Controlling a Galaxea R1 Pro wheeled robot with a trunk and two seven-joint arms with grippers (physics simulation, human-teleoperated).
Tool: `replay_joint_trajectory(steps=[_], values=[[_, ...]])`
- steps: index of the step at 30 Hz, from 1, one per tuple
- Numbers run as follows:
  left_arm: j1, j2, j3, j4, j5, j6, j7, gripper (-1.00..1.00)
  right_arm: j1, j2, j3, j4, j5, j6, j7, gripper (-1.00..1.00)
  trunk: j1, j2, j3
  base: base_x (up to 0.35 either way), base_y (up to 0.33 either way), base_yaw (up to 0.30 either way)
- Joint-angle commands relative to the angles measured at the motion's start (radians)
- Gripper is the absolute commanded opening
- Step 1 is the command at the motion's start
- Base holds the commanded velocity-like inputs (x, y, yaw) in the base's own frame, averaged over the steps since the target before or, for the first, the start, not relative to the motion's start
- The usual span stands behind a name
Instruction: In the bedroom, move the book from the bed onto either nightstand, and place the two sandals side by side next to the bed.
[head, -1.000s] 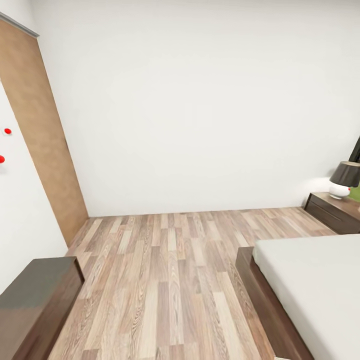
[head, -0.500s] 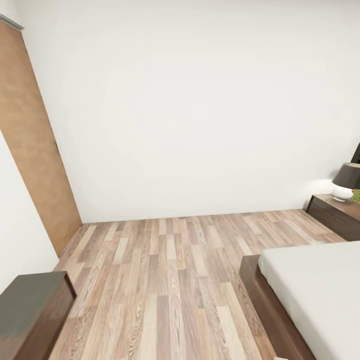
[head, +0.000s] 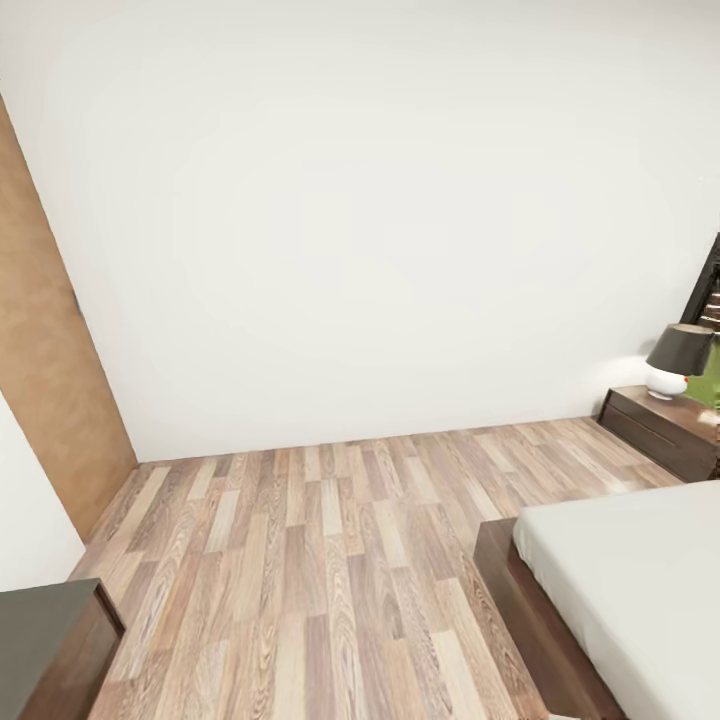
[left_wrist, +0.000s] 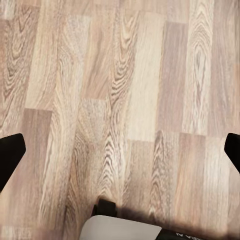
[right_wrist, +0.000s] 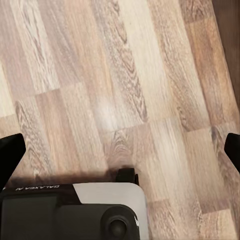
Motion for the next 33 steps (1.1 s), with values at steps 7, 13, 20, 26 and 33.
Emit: replay_joint_trajectory(steps=[7,13,20,26,33], values=[[-0.001,0.0,-0.008,0.001,0.011,-0.003,-0.005,1.0,-0.002,0.0,0.008,0.003,-0.011,0.0,0.005,1.0,0.001,-0.002,0.0,0.015,0.005,-0.277],[-0.001,0.0,-0.008,0.001,0.011,-0.003,-0.005,1.0,-0.002,0.0,0.008,0.003,-0.011,0.0,0.005,1.0,0.001,-0.002,0.003,0.001,0.0,-0.298],[-0.001,0.0,-0.008,0.001,0.011,-0.003,-0.005,1.0,-0.002,0.0,0.008,0.003,-0.012,0.0,0.005,1.0,0.001,-0.002,0.006,0.0,0.0,-0.3],[-0.001,0.0,-0.008,0.001,0.011,-0.003,-0.005,1.0,-0.002,0.0,0.008,0.003,-0.012,0.0,0.005,1.0,0.001,-0.002,0.008,0.118,0.093,-0.3],[-0.001,0.0,-0.008,0.001,0.011,-0.003,-0.005,1.0,-0.002,0.0,0.008,0.003,-0.012,0.0,0.005,1.0,0.001,-0.002,0.012,0.047,0.042,-0.3]])
